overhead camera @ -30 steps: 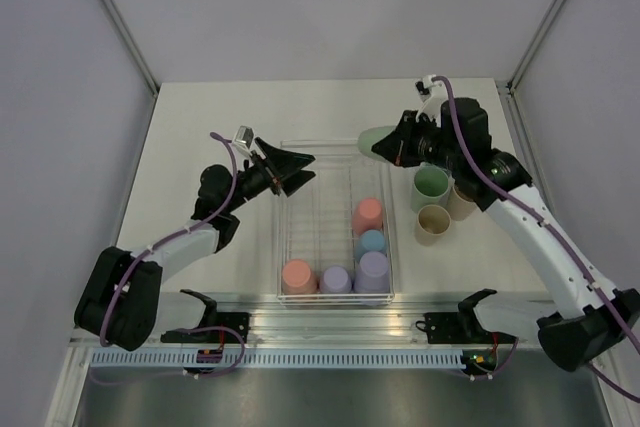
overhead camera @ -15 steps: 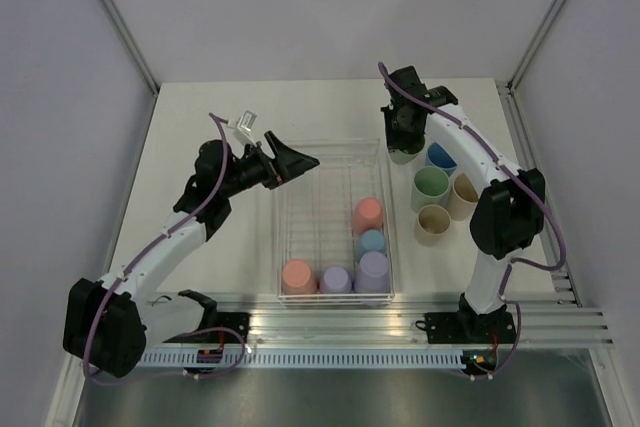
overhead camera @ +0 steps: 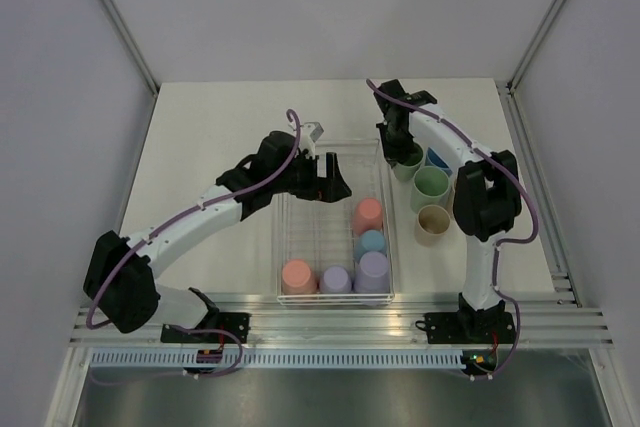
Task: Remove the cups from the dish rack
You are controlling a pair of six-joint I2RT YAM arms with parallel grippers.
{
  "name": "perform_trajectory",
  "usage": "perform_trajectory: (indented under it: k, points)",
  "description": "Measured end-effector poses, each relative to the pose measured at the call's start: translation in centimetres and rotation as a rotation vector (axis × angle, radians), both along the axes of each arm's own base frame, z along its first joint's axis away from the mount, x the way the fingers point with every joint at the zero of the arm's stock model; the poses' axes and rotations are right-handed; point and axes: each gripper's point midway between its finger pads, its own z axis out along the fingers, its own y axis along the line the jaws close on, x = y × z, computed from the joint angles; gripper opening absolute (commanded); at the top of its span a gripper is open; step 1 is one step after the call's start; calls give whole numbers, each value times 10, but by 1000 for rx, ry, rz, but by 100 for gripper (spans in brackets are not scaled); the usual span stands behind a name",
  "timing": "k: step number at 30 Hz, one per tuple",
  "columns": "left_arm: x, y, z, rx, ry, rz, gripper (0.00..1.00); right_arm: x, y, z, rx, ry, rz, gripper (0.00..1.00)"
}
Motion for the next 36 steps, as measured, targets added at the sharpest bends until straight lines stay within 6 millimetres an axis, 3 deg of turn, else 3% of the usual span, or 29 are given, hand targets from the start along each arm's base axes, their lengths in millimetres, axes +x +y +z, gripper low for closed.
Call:
perform_trajectory:
  k: [9,12,14,15,18,20,23,26,28,31,36]
  points:
    - [9,-10,-9,155,-68,-24,100,2,-1,-8,-18,15,0,34]
    - [7,-19,-12,182,-81,-43,100,5,-2,-5,-23,0,-4,47]
    - [4,-24,-13,195,-86,-60,100,6,-2,1,-16,-16,-8,63]
    - [3,-26,-13,201,-87,-67,100,6,-2,7,-11,-28,-7,77]
    - [0,-33,-14,220,-95,-87,100,7,0,41,27,-108,-12,98]
    - [0,-40,-15,231,-102,-102,100,6,0,75,65,-192,-16,98]
    - [-3,-53,-17,247,-118,-131,100,-4,-4,146,141,-371,-36,98]
    - [-7,-66,-23,264,-122,-167,100,-23,-14,210,211,-545,-60,98]
    - [-11,-74,-32,283,-118,-194,99,-41,-23,241,242,-632,-77,98]
    - [-15,-80,-45,315,-107,-217,98,-60,-33,258,259,-687,-93,98]
    - [-17,-81,-67,380,-84,-228,95,-66,-37,234,229,-635,-98,98]
